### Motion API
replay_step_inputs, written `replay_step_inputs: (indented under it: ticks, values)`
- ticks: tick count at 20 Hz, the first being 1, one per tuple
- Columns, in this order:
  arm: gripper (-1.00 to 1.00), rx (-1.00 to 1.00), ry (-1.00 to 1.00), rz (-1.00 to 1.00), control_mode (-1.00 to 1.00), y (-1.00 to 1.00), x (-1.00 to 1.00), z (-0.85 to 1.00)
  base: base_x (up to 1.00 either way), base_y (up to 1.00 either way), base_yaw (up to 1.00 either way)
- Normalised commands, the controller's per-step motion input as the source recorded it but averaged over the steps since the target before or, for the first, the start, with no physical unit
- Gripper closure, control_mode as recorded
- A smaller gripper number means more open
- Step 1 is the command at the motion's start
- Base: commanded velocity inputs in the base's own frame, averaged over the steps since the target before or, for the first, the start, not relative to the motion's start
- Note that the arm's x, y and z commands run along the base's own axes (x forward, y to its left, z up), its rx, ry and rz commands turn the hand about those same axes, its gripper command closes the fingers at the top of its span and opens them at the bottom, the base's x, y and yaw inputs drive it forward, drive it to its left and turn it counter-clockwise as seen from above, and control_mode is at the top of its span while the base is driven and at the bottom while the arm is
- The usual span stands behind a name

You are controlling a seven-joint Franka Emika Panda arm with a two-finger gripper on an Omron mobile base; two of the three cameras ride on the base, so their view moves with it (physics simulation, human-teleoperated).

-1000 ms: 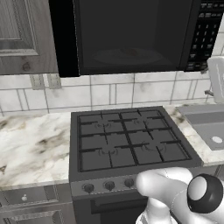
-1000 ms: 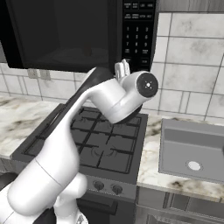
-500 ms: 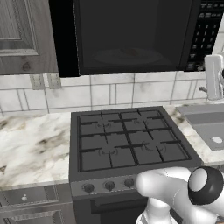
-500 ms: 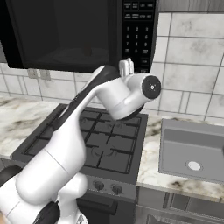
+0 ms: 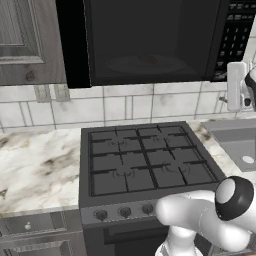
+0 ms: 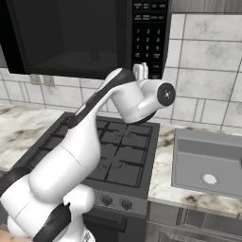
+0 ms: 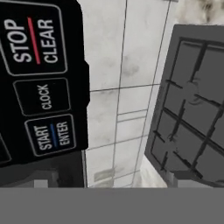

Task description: Transport the steak from the fridge to the microwave and turn on the microwave.

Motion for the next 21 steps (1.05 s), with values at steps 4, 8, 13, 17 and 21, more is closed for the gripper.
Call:
replay_step_inputs:
  ticks: [4,8,13,17,21]
  values:
    - [-1.0,0.04,0.0,0.0,-1.0,-0.04,0.45,-0.07,0.0,0.0,0.0]
    - [-1.0,0.07,0.0,0.0,-1.0,-0.18,0.37,-0.07,0.0,0.0,0.0]
    - [-1.0,0.08,0.0,0.0,-1.0,-0.14,0.35,-0.02,0.0,0.0,0.0]
    - [-1.0,0.07,0.0,0.0,-1.0,-0.11,0.33,-0.08,0.0,0.0,0.0]
    - [-1.0,0.03,-0.01,0.0,-1.0,-0.05,0.25,-0.3,0.0,0.0,0.0]
